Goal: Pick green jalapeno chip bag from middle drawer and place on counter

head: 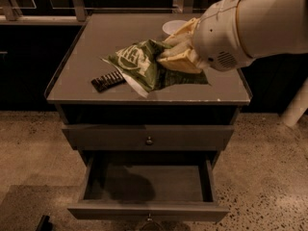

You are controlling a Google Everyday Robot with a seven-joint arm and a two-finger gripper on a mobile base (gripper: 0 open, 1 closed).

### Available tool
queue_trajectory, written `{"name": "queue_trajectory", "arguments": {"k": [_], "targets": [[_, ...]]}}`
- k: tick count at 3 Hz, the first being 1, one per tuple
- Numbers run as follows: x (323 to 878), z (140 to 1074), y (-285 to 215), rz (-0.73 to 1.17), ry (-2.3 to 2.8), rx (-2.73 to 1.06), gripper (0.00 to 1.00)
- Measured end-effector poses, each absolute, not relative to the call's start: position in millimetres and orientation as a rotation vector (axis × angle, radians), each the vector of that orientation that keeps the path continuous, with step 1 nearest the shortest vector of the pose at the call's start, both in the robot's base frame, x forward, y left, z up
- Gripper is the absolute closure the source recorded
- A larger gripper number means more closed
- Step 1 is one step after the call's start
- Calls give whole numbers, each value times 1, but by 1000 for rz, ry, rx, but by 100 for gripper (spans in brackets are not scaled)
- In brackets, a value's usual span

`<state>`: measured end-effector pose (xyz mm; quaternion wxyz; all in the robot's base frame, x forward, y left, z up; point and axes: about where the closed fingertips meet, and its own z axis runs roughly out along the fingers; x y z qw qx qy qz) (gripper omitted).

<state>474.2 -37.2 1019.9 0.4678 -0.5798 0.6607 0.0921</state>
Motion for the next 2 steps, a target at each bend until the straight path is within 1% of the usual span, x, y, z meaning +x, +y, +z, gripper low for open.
{"name": "queue_trajectory", "arguments": {"k": [1,2], "targets": [[493,1023,-53,135,1653,-1362,100],[528,1023,-77,51,1682,-1268,100]]}}
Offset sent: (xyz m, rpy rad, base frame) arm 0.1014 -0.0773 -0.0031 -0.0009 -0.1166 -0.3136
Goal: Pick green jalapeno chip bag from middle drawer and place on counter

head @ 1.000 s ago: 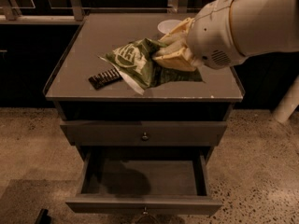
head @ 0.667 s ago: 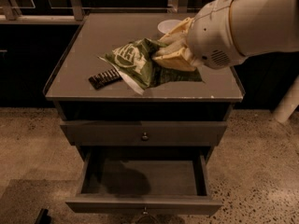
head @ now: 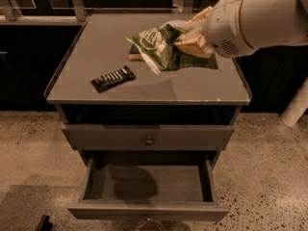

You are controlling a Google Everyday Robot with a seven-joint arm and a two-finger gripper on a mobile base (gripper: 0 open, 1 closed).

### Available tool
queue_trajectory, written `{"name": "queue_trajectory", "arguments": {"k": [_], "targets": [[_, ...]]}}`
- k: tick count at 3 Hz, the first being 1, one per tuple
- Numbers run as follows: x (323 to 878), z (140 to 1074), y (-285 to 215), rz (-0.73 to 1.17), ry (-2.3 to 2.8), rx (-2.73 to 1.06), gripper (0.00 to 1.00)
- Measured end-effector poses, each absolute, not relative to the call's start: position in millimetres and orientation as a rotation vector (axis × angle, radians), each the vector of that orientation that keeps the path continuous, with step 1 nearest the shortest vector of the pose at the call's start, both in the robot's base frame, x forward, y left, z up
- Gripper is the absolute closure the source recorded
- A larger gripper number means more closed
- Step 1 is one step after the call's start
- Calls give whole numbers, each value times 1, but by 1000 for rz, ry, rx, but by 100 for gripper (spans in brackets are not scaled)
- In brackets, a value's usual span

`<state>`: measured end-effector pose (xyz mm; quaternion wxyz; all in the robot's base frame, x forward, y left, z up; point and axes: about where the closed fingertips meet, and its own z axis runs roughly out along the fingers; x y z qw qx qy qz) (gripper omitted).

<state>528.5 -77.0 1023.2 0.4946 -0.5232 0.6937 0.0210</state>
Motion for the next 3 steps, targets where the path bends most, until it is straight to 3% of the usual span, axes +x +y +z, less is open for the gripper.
{"name": "queue_trajectory", "arguments": {"k": [3], "targets": [[590,944,-108,38,1847,-1119,100]]}}
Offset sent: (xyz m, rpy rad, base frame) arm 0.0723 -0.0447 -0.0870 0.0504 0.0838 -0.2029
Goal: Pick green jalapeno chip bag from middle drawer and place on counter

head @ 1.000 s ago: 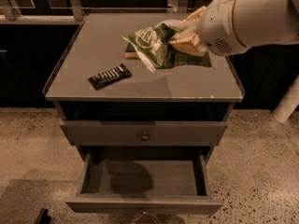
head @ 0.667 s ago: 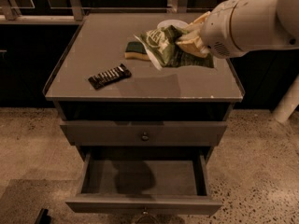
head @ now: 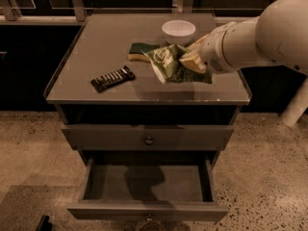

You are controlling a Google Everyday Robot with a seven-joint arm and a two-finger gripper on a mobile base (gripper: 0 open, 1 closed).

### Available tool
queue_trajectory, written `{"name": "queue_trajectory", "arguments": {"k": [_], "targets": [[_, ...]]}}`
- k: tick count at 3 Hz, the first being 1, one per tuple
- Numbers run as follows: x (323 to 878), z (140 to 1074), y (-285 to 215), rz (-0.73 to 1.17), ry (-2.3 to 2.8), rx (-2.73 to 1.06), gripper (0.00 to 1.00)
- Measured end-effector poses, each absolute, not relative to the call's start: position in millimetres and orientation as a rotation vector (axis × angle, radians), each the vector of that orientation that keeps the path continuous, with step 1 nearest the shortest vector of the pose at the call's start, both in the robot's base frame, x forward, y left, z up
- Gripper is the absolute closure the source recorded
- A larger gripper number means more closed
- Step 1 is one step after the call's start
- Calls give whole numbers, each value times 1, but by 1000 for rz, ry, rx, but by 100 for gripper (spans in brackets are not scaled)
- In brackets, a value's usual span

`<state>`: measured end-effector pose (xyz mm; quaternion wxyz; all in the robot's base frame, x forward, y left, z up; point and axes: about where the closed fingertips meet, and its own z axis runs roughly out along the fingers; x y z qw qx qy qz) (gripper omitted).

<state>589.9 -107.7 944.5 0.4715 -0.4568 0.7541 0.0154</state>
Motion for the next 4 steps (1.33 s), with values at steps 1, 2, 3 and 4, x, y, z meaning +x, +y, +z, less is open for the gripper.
{"name": "queue_trajectory", "arguments": {"k": [1,2,3,4], "targets": [[597,918,-110,68,1899,-1114,100],[598,914,-110,73,1907,-1113,86],[598,914,-110,73,1907,-1113,63],[598,914,-110,73,1907,-1113,40]]}}
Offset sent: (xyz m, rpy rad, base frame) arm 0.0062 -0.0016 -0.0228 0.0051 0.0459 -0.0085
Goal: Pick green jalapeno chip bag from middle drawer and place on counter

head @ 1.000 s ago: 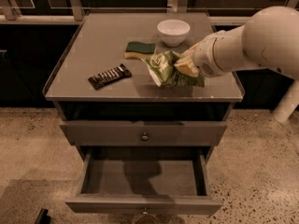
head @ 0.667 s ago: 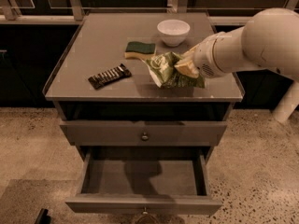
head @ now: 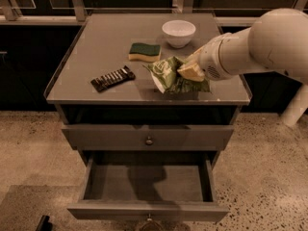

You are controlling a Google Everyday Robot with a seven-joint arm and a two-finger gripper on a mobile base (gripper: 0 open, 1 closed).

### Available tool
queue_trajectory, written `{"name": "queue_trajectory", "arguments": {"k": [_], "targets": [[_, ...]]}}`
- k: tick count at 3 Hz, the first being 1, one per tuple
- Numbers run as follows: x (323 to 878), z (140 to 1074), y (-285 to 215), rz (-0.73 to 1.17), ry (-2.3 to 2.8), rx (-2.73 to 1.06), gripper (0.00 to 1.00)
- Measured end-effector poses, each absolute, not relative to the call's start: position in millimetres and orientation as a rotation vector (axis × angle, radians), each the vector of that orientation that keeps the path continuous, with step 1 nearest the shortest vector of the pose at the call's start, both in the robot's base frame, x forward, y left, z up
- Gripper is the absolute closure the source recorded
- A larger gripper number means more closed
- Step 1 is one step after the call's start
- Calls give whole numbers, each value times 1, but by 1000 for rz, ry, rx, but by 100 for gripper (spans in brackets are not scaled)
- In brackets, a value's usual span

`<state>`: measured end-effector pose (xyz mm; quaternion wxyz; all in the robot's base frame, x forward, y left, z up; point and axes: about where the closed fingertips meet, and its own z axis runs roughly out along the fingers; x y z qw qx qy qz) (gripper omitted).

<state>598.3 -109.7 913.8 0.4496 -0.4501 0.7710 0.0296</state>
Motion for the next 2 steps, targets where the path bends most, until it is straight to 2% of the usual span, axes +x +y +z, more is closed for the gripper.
{"name": "queue_trajectory", "arguments": {"k": [1,2], "targets": [[598,914,-110,73,1907,-1113,16],[598,914,-110,73,1906,-1113,0]]}}
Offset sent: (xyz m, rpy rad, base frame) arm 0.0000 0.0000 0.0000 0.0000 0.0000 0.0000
